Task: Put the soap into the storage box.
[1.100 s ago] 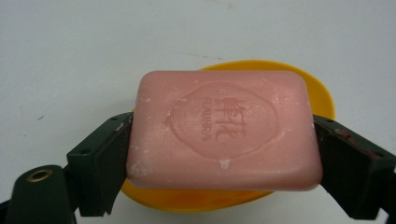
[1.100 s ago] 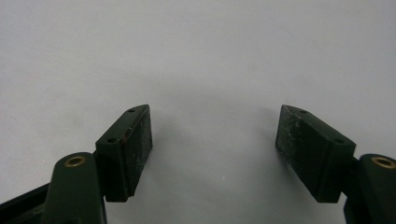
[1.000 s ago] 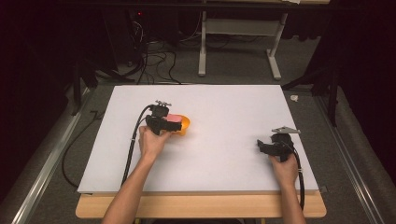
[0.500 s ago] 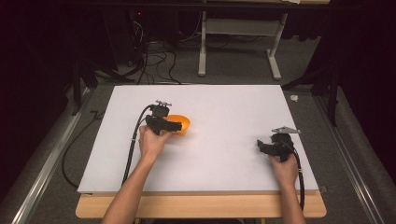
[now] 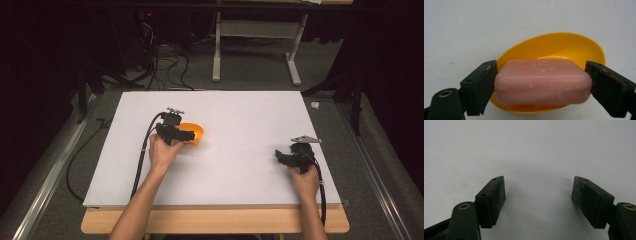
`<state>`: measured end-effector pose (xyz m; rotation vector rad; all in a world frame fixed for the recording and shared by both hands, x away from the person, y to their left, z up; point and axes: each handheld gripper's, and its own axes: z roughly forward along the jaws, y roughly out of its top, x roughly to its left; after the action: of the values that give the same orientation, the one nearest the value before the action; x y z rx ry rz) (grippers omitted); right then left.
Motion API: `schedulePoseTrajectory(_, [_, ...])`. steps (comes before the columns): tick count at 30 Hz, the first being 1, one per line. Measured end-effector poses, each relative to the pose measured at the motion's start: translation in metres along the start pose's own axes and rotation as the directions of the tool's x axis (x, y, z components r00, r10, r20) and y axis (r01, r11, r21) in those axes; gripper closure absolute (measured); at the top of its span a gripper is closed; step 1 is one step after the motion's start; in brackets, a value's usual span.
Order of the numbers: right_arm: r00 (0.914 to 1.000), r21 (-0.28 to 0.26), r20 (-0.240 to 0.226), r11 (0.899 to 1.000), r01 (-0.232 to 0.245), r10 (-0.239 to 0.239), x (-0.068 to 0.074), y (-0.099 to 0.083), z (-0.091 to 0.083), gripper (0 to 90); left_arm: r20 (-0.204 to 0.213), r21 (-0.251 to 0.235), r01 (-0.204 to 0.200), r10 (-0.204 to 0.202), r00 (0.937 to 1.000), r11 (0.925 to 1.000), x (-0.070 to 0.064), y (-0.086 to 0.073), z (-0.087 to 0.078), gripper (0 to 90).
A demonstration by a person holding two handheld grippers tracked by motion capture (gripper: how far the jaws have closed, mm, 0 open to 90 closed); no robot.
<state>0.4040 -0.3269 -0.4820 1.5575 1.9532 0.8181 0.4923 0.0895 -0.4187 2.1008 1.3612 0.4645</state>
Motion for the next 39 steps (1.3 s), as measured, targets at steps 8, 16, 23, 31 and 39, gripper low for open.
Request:
schedulePoseTrajectory(8, [1.0000, 0.002, -0.001, 1.000, 0.000, 0.000, 0.000, 0.000, 0.000, 27.7, -0.006, -0.009, -0.008, 0.008, 0.9999, 0.9999, -0.001, 0.000, -0.001, 13.4])
schedulePoseTrajectory(16, [1.0000, 0.002, -0.001, 1.000, -0.001, 0.001, 0.000, 0.000, 0.000, 27.7, 0.022, -0.067, -0.001, 0.003, 0.9997, 0.9977, 0.003, 0.002, -0.013, 11.4])
schedulePoseTrajectory(23, [1.0000, 0.002, -0.001, 1.000, 0.000, 0.000, 0.000, 0.000, 0.000, 27.6, 0.014, -0.099, -0.015, 0.016, 0.9998, 0.9950, 0.009, 0.001, -0.027, 12.3])
schedulePoseTrajectory(31, [1.0000, 0.002, -0.001, 1.000, 0.000, 0.000, 0.000, 0.000, 0.000, 27.6, 0.021, -0.142, -0.001, 0.004, 0.9998, 0.9899, 0.018, -0.007, -0.044, 14.3])
schedulePoseTrajectory(39, [1.0000, 0.002, -0.001, 1.000, 0.000, 0.000, 0.000, 0.000, 0.000, 27.6, 0.018, -0.151, 0.004, -0.001, 0.9998, 0.9885, 0.031, -0.021, -0.055, 14.7])
